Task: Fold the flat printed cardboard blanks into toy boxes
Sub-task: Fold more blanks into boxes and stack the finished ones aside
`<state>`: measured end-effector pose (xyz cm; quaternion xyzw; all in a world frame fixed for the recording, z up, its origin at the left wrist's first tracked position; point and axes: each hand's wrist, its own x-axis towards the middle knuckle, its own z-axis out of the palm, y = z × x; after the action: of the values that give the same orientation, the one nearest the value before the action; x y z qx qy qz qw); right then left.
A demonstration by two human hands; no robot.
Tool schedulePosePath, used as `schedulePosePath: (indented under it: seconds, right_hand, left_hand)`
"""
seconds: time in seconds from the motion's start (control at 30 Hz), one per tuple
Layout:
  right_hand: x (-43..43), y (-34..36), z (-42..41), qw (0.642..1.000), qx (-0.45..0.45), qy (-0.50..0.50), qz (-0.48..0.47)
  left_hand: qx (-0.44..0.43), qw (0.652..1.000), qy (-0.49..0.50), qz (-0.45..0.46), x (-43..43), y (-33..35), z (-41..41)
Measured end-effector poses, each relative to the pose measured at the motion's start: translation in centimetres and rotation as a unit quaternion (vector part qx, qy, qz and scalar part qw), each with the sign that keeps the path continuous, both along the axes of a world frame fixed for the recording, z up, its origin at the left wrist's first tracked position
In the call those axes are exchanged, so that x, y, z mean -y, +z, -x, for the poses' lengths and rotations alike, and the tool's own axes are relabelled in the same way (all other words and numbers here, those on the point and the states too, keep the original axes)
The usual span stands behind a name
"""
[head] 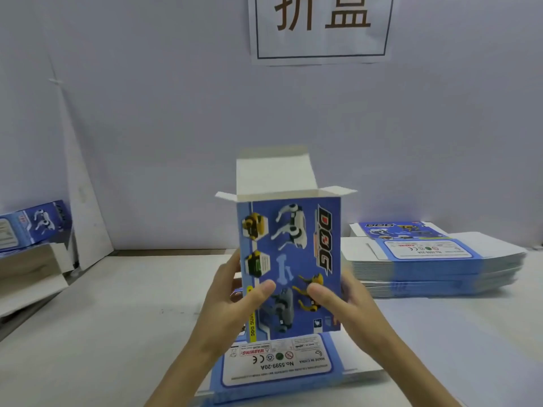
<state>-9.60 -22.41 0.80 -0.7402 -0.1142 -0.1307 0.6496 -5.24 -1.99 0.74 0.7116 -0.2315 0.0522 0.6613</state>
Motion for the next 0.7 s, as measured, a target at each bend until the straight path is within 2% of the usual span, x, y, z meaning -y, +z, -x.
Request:
schedulePosePath:
  seconds: [0.07, 0.17, 0.37, 0.53, 0.63, 0.7]
  right_hand:
    - [-0.3, 0.2, 0.0, 0.999, -0.020, 0.007, -0.050]
    - [-0.5, 0.7, 0.2, 0.994, -0.049, 0.010, -0.094]
    - [-0.1, 0.9, 0.5, 0.991, -0.088, 0.080, -0.060]
    - [-1.2, 0.4, 0.1, 0.988, -0.111, 0.055, -0.093]
    - [-1.5, 0.2, 0.3, 0.990, -0.129, 0.052, -0.032]
    - [-1.7, -0.3, -0.1, 0.989, -0.139, 0.039, -0.019]
  left_hand:
    - [-0.060, 0.997, -0.041, 0.009, 0.3, 0.1, 0.0]
    - [-0.125, 0.986, -0.109, -0.027, -0.2, 0.6, -0.2]
    - [-0.148, 0.987, -0.054, -0.024, -1.7, 1.4, -1.2]
    - [-0.181, 0.969, -0.144, -0.091, -3.9, 2.4, -1.2]
    - [-0.190, 0.975, -0.093, -0.072, -5.6, 3.4, -1.5]
    - [-0.207, 0.978, -0.028, -0.023, -7.5, 4.1, -1.2]
